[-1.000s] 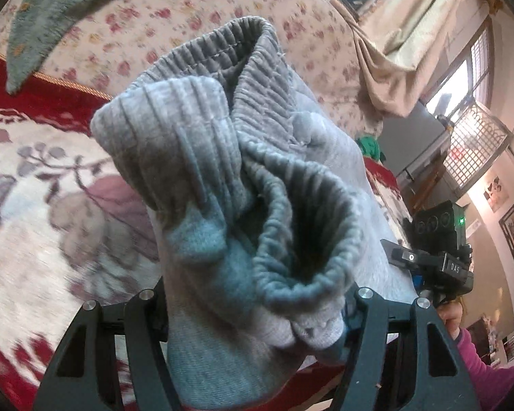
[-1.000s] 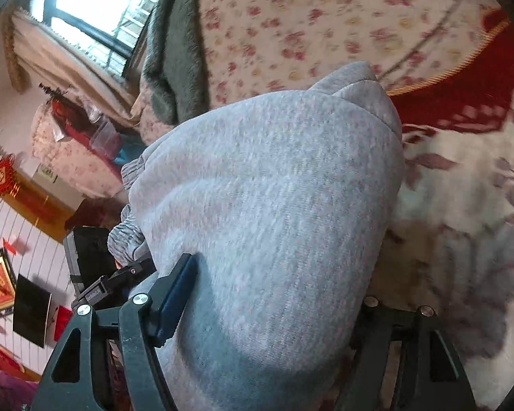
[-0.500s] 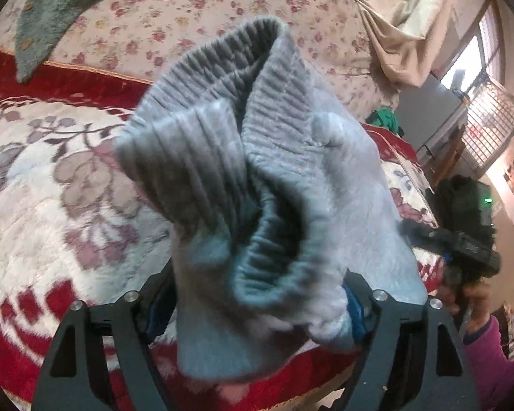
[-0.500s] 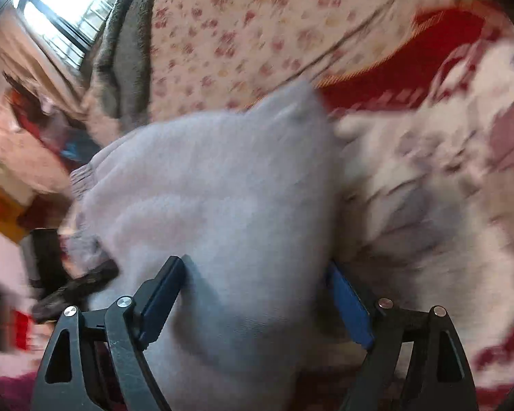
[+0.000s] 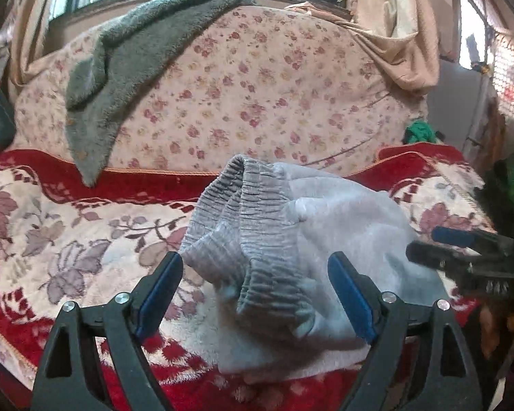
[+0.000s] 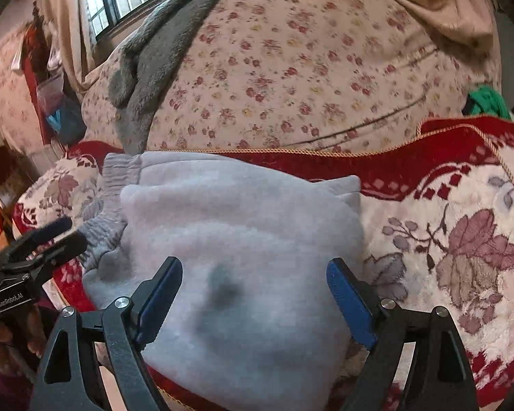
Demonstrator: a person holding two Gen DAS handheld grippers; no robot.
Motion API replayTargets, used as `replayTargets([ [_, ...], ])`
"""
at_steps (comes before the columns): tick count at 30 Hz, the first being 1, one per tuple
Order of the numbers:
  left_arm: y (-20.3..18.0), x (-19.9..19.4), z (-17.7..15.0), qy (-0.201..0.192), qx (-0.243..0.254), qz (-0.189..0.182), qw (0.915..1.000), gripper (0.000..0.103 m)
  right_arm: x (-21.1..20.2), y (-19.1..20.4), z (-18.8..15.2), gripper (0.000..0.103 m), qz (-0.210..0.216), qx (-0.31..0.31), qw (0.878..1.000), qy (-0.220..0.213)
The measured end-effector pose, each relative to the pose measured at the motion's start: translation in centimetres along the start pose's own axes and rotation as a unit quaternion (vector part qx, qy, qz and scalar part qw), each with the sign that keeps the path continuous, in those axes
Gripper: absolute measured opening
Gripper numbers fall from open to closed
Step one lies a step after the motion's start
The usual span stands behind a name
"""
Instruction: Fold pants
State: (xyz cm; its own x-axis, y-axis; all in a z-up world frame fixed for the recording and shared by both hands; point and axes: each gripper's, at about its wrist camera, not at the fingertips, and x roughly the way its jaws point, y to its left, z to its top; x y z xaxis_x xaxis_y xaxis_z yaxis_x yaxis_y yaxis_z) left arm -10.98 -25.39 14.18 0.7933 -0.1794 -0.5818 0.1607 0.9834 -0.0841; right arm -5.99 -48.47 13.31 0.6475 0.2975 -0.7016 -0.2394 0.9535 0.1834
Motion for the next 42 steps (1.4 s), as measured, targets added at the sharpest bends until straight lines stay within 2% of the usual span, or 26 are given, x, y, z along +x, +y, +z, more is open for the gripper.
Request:
replayTargets([
  [7, -1.7, 0.7, 0.0, -0.003, -0.004, 0.045, 0.999, 0.086, -0.7, 1.2, -0.7, 0.092, -0.037, -0.004, 0.999, -0.009],
  [25, -5.6, -1.3, 1.0, -0.024, 0.029, 0.048, 0.9981, 0.087, -4.2, 0.3, -1.7, 0.094, -0.043, 0.027, 0.998, -0.033],
  [42, -6.3, -1.4, 1.1, -0.024, 0.032, 0.053, 0.9978, 0.087, -3.9, 0.4, -2.0, 0.094, -0.034, 0.029, 0.999, -0.024],
])
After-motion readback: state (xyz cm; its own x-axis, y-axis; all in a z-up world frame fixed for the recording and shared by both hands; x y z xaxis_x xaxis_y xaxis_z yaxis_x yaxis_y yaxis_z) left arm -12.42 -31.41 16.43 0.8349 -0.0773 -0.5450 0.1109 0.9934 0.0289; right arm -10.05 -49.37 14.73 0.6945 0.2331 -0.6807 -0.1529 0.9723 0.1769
